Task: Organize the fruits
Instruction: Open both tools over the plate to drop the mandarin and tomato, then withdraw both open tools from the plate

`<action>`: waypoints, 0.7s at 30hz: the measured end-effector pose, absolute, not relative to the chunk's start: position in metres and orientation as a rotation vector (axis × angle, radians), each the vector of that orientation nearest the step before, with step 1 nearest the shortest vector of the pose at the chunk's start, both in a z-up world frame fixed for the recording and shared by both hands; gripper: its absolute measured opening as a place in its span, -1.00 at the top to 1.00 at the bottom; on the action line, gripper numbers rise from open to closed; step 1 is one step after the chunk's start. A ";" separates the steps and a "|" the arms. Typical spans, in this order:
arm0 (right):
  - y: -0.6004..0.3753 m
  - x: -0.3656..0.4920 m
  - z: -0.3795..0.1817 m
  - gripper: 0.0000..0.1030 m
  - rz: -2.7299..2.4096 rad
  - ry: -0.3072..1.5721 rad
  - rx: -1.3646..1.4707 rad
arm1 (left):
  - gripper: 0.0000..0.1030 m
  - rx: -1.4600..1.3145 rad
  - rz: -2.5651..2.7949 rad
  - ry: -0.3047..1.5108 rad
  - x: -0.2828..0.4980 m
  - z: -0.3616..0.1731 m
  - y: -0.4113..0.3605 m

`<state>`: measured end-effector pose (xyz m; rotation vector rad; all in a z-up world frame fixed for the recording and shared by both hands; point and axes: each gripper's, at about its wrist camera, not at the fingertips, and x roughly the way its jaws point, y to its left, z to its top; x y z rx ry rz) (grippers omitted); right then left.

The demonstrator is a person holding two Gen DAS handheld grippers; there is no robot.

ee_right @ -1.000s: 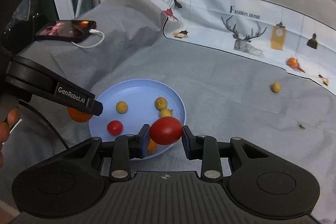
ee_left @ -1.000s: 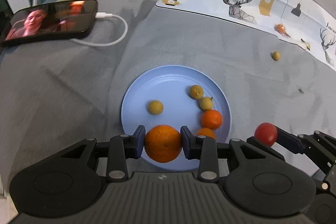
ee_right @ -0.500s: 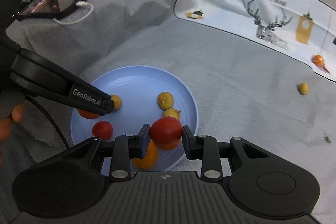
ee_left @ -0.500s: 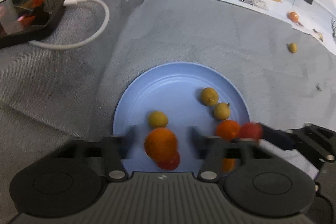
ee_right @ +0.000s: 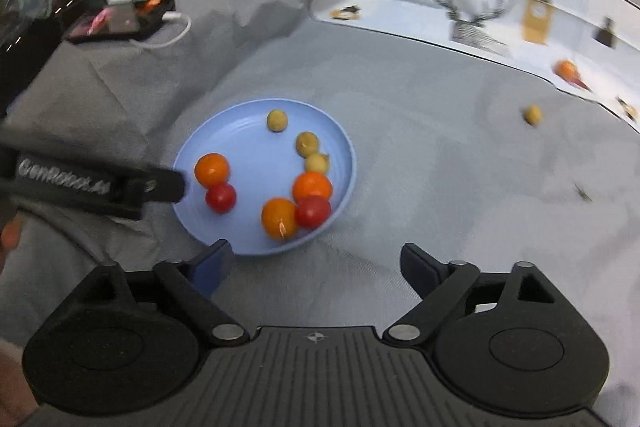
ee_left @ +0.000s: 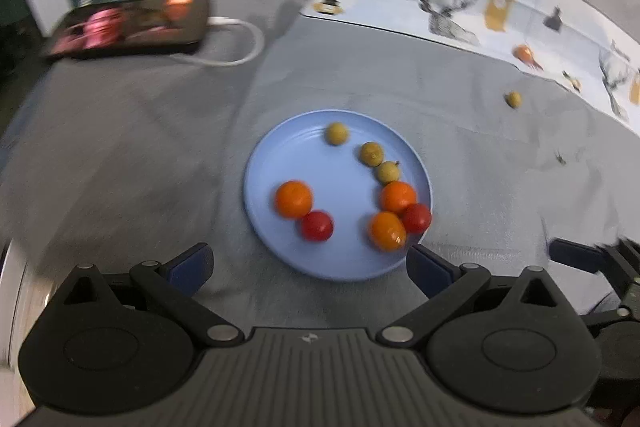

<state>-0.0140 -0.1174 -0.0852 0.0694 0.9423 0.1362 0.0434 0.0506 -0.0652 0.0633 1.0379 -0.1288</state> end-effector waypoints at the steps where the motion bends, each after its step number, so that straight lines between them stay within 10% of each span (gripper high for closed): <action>1: -0.118 -0.020 -0.081 -0.87 0.127 0.938 0.082 | -0.99 0.050 -0.105 1.032 0.035 -0.060 0.054; 21: -0.126 -0.135 -0.010 -0.98 0.109 0.729 0.129 | -0.99 0.119 -0.080 0.895 -0.073 -0.005 0.049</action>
